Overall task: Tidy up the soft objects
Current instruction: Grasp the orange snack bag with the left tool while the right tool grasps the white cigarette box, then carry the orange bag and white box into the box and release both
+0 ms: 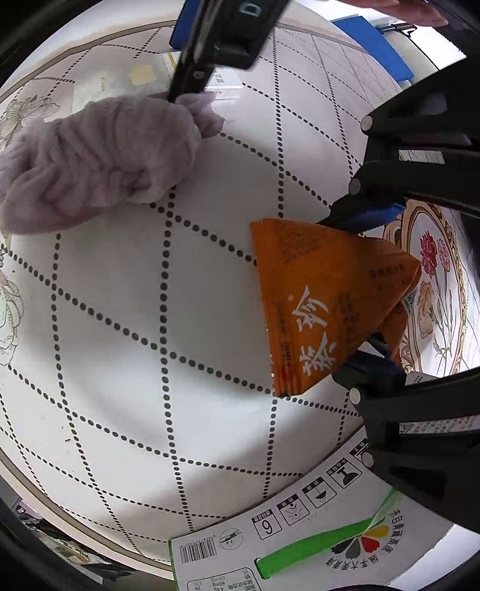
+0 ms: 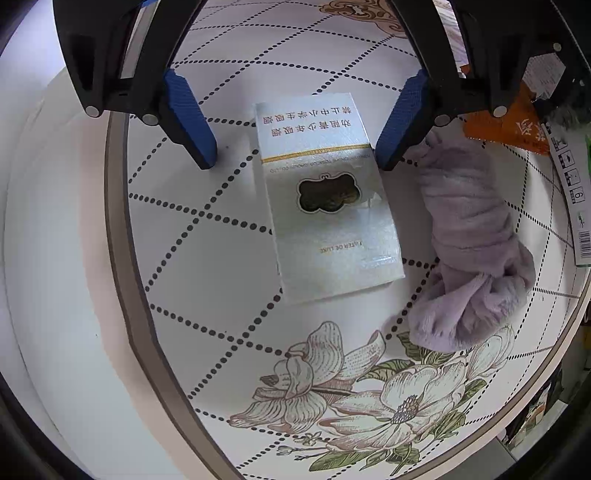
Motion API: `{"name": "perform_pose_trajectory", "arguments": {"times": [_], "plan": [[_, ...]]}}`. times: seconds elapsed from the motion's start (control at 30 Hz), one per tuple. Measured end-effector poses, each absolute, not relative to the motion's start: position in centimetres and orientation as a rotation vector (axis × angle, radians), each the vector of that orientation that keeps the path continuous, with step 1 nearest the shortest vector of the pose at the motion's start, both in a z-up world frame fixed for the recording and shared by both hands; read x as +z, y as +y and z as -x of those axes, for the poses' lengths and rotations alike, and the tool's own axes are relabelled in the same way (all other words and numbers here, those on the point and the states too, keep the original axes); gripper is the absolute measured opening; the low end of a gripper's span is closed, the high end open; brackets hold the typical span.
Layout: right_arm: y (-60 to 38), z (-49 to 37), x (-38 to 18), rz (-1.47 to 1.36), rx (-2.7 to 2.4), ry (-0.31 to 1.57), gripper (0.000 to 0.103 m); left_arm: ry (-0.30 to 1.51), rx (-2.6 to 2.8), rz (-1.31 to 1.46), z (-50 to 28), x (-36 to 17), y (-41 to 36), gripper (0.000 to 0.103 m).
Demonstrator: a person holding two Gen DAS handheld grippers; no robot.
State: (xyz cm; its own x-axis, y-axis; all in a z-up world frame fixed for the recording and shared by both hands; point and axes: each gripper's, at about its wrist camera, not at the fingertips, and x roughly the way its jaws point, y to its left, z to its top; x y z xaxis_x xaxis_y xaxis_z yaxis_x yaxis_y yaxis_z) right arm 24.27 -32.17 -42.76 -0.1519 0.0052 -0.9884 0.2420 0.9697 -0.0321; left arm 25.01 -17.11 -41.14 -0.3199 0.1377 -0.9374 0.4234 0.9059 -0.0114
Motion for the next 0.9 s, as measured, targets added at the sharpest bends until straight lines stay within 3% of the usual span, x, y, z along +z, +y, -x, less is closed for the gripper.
{"name": "perform_pose_trajectory", "arguments": {"times": [0.07, 0.13, 0.47, 0.9], "plan": [[-32.3, -24.1, -42.3, -0.184, -0.210, 1.703, 0.062, 1.897, -0.300, -0.420, -24.0, -41.6, -17.2, 0.051], [-32.3, -23.8, -42.3, -0.183, -0.202, 1.716, 0.062, 1.896, -0.294, -0.411, -23.2, -41.7, -18.2, 0.045], [-32.5, -18.8, -40.4, -0.233, -0.206, 1.690, 0.060, 1.823, -0.311, -0.317, -20.4, -39.4, -17.6, 0.045], [-26.9, -13.7, -25.7, -0.332, 0.019, 1.465, 0.060, 1.531, -0.399, -0.027, -15.0, -22.4, -10.7, 0.045]]}}
